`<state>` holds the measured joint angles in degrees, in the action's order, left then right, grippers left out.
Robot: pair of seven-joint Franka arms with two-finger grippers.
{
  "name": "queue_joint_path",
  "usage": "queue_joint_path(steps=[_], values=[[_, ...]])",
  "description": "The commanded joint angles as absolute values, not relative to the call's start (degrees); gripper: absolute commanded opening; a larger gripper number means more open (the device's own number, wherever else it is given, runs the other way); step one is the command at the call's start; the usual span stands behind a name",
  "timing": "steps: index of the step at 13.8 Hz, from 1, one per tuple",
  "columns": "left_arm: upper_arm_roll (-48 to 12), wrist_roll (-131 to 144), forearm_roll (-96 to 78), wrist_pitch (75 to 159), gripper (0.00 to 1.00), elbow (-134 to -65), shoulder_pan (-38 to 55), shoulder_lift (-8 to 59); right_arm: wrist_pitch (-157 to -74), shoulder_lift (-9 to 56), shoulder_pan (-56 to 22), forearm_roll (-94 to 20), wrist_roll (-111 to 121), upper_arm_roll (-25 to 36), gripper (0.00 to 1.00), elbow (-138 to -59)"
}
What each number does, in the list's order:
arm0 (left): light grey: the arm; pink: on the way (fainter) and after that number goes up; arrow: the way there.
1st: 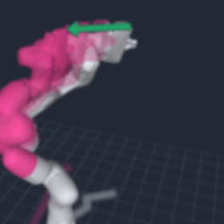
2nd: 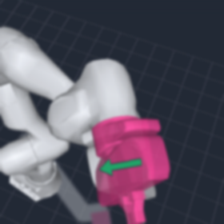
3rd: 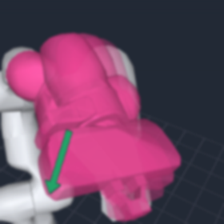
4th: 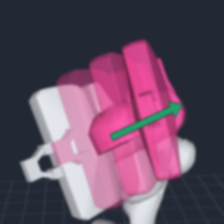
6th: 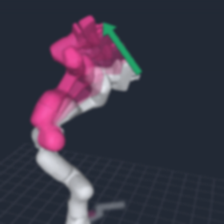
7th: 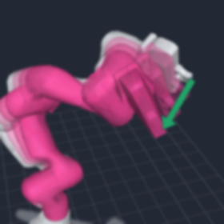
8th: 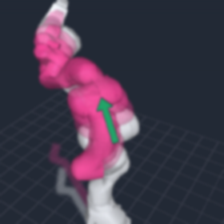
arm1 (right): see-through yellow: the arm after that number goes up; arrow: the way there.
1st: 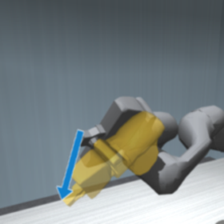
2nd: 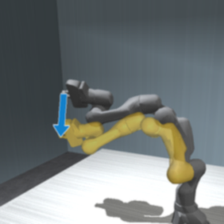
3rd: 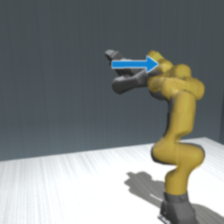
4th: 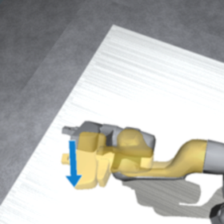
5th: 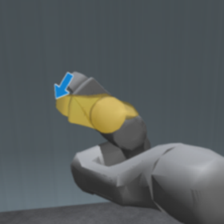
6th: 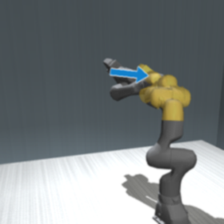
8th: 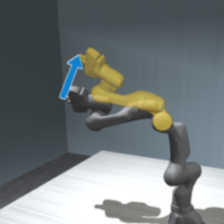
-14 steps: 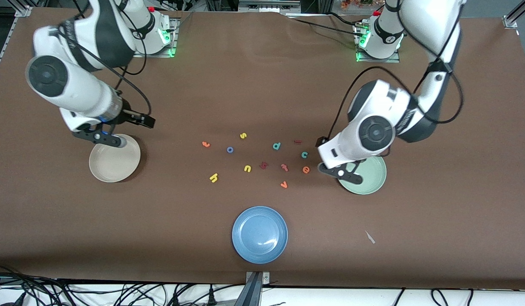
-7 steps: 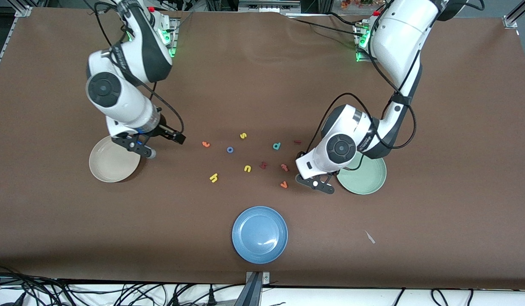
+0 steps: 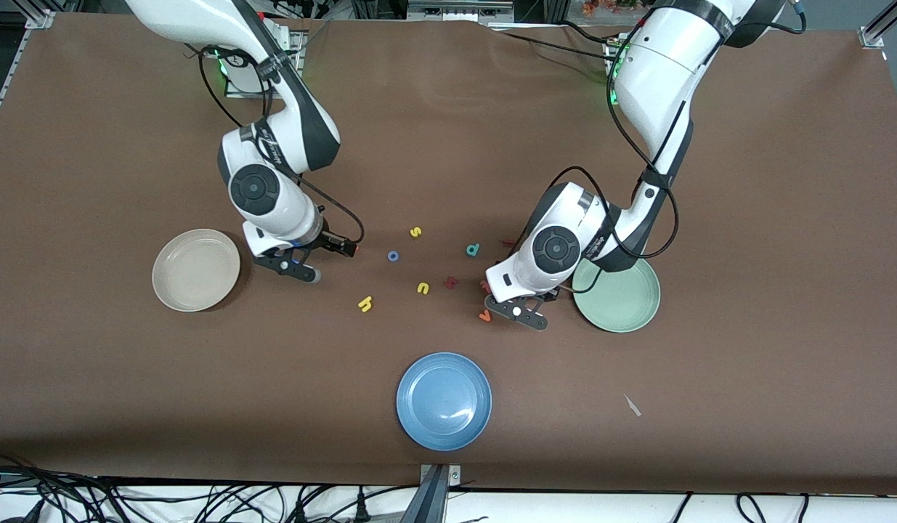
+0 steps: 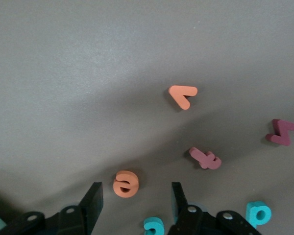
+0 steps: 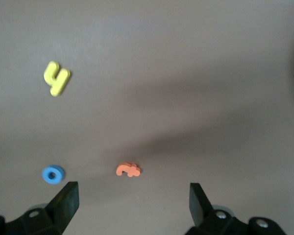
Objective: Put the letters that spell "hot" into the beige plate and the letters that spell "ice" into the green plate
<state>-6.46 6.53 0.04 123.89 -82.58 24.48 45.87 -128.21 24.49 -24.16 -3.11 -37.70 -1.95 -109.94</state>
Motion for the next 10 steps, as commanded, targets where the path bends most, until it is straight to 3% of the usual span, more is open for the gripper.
queue_joint_path(steps=[1, 6, 10], values=[[-5.8, 6.7, 3.2, 124.1, 0.62, -81.9, 25.0, 46.7, -132.3, 23.6, -24.8, -0.5, -28.9, -1.8, 1.0, -114.8], [-5.8, 6.5, 3.5, 124.5, 0.59, -82.2, 25.0, 47.8, -149.0, 24.8, -27.2, 3.7, -22.2, -1.9, 1.0, -125.3], [-5.8, 6.5, 3.5, 125.2, 0.56, -83.0, 25.0, 48.3, -149.0, 25.3, -27.2, 3.7, -15.6, -2.1, 1.0, -125.2]])
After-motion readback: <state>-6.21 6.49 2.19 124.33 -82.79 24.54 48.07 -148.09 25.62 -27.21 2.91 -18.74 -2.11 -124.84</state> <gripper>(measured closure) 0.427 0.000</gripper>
